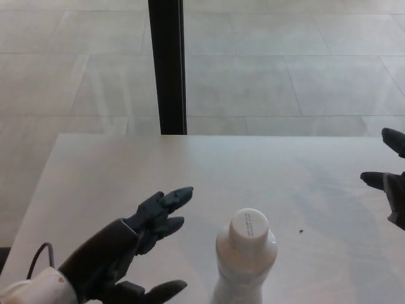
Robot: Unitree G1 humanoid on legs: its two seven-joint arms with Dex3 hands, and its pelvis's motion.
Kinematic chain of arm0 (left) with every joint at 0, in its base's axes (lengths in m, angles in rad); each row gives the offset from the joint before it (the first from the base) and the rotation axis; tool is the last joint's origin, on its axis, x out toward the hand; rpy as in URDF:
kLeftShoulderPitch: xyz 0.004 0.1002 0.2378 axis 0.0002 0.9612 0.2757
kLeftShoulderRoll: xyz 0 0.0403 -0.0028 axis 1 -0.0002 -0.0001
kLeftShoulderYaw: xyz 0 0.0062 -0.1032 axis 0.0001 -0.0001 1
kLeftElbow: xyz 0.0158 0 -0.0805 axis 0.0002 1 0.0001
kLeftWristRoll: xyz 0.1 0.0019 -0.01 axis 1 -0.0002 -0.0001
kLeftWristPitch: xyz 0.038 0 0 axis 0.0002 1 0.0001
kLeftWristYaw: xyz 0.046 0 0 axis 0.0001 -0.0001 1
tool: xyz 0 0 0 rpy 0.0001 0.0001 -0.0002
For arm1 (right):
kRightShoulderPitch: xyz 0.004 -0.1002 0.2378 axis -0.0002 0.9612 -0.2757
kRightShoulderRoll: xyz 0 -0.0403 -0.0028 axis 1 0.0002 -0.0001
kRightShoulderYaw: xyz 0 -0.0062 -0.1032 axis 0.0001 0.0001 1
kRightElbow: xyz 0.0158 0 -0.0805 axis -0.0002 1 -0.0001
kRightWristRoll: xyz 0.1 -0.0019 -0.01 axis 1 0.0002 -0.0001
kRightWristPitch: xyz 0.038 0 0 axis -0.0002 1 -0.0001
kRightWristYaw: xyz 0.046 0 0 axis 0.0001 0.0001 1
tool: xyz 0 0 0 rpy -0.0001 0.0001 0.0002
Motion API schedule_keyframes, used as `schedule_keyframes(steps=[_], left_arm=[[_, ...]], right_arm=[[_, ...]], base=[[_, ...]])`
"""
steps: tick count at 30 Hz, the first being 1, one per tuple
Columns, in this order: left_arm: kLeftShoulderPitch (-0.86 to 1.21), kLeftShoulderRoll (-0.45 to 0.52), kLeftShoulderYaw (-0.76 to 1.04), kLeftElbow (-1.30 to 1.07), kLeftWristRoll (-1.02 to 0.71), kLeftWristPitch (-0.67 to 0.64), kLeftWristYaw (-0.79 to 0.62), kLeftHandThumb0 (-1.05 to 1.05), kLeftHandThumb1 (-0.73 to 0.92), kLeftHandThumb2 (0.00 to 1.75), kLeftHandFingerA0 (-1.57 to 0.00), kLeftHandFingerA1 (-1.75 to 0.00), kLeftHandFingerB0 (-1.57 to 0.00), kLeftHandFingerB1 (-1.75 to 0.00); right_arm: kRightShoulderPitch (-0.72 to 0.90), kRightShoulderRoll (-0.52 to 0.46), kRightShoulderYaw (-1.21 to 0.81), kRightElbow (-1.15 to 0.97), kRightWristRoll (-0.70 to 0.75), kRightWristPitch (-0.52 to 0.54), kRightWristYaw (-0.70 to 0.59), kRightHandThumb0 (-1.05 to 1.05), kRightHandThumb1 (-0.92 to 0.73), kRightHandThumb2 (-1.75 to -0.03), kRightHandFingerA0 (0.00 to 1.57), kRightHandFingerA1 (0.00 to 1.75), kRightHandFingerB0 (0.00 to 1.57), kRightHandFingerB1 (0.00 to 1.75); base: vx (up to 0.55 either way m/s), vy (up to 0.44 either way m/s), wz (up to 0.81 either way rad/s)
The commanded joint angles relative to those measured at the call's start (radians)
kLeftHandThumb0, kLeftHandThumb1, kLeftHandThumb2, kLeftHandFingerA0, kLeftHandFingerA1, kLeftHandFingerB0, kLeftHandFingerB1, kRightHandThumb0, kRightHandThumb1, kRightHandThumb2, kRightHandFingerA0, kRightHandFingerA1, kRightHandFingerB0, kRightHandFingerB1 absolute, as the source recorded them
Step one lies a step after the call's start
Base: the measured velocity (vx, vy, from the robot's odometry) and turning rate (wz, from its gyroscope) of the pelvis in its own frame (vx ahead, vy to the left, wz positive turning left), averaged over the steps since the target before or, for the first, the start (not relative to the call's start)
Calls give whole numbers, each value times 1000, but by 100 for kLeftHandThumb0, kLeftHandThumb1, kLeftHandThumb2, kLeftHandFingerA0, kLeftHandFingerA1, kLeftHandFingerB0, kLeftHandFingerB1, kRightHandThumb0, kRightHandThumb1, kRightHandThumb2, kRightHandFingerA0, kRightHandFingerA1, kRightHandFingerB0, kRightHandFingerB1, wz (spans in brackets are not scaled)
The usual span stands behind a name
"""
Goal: The robot uses its left hand to to lift the bottle kept on the middle of the desk and tilts it towards its right hand. It then uses its right hand to rotate its cap to open it and places the bottle and cap back on the desk
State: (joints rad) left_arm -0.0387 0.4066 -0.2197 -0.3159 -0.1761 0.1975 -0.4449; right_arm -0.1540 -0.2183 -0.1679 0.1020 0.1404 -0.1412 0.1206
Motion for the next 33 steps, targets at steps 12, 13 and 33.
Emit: schedule_keyframes(steps=[12, 13, 33], left_arm=[[-54, 25, -183, 16, 407, 5, 147, -88, 46, 92, 0, -33, 0, -24], [-54, 24, -183, 16, 409, 6, 148, -88, 46, 92, 0, -33, 0, -24], [85, -253, -229, 34, 500, 98, 345, -97, 54, 92, 0, -21, 0, 0]], right_arm=[[9, 11, -24, -51, 10, 40, -20, -65, -78, -63, 72, 71, 50, 37], [9, 12, -25, -52, 9, 40, -20, -65, -78, -63, 72, 71, 50, 37], [47, 37, -41, -80, 11, 48, -16, -66, -77, -63, 71, 77, 55, 40]], base=[[0, 0, 0], [0, 0, 0], [0, 0, 0]])
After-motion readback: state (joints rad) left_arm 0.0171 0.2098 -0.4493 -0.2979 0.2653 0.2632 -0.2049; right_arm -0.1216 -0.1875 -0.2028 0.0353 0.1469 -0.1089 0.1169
